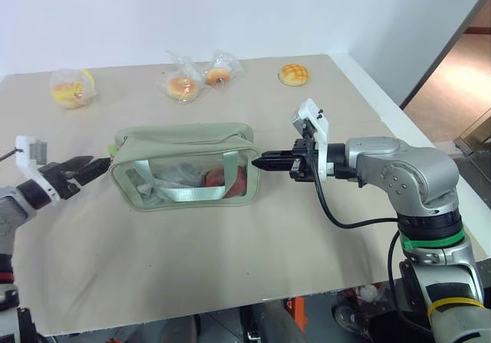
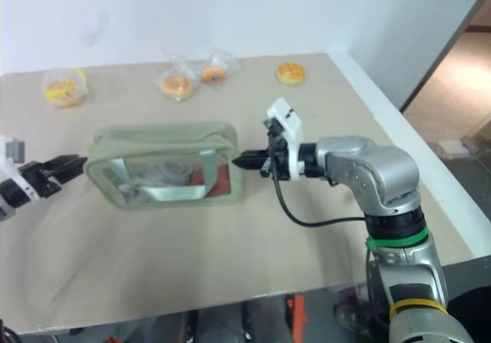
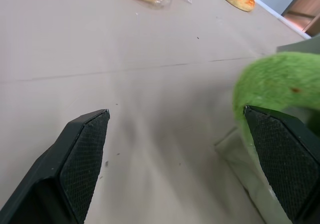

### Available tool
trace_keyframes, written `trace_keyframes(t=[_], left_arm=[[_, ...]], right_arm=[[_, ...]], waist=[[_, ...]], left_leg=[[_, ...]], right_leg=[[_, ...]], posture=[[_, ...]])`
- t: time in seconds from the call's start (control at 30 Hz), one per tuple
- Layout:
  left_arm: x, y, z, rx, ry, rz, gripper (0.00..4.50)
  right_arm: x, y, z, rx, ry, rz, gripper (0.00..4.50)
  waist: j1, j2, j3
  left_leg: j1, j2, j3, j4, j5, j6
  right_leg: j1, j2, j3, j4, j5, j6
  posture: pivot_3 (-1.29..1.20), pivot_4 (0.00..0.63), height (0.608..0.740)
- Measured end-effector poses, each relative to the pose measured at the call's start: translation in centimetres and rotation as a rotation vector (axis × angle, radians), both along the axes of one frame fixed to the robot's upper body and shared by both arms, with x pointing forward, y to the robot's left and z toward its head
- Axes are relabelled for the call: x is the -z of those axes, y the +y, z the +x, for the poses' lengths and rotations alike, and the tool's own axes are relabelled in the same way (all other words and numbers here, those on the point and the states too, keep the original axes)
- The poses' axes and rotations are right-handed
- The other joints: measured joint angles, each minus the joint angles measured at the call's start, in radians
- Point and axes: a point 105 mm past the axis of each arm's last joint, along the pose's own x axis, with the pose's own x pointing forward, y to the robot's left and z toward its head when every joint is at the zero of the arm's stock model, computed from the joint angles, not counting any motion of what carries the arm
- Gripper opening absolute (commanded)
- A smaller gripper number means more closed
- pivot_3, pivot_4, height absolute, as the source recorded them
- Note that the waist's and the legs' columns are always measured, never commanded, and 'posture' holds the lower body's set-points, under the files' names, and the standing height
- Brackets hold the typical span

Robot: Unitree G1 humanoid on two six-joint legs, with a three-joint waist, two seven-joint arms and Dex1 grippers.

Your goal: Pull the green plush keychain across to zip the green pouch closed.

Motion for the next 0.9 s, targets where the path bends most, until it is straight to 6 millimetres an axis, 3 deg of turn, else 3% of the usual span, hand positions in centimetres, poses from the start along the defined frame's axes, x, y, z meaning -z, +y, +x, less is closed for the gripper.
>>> trace_keyframes(t=[0.17,0.37,0.5,0.7,0.9], left_arm=[[0.1,-1.4,-0.4,0.100,0.016,-0.017,4.50],[-1.2,-2.5,-2.1,0.226,0.027,-0.050,4.50],[-1.8,-1.9,-2.5,0.233,0.033,-0.043,4.50],[-1.7,1.1,-3.0,0.160,0.072,0.001,4.50],[-1.4,1.1,-3.1,0.175,0.083,-0.002,4.50]], right_arm=[[0.3,-0.1,-0.3,0.008,0.000,-0.008,0.02],[0.5,-0.3,-0.5,0.013,0.008,-0.017,0.02],[0.5,-0.3,-0.5,0.011,0.008,-0.017,0.02],[0.5,-0.2,-0.5,0.007,0.001,-0.014,0.02],[0.5,-0.2,-0.5,0.007,0.001,-0.013,0.02]], waist=[[0.000,0.000,0.000],[0.000,0.000,0.000],[0.000,0.000,0.000],[-0.001,0.000,0.000],[-0.001,0.000,0.000]], left_leg=[[0.000,0.000,0.000,0.000,0.000,0.000],[0.000,-0.001,0.000,0.000,0.000,0.000],[0.001,0.000,0.000,0.000,0.000,0.000],[0.001,0.000,0.000,0.000,0.000,0.000],[0.001,0.000,0.001,0.000,0.000,0.000]], right_leg=[[0.000,0.000,0.000,0.000,0.000,0.000],[0.000,0.000,0.000,0.000,0.000,0.000],[0.000,0.000,0.000,0.000,0.000,0.000],[0.000,0.000,0.000,0.000,0.000,0.000],[0.000,0.000,0.000,0.000,0.000,0.000]], posture=[[0.00,0.150,0.740],[0.00,0.150,0.740],[0.00,0.150,0.740],[0.00,0.150,0.740],[0.00,0.150,0.740]])
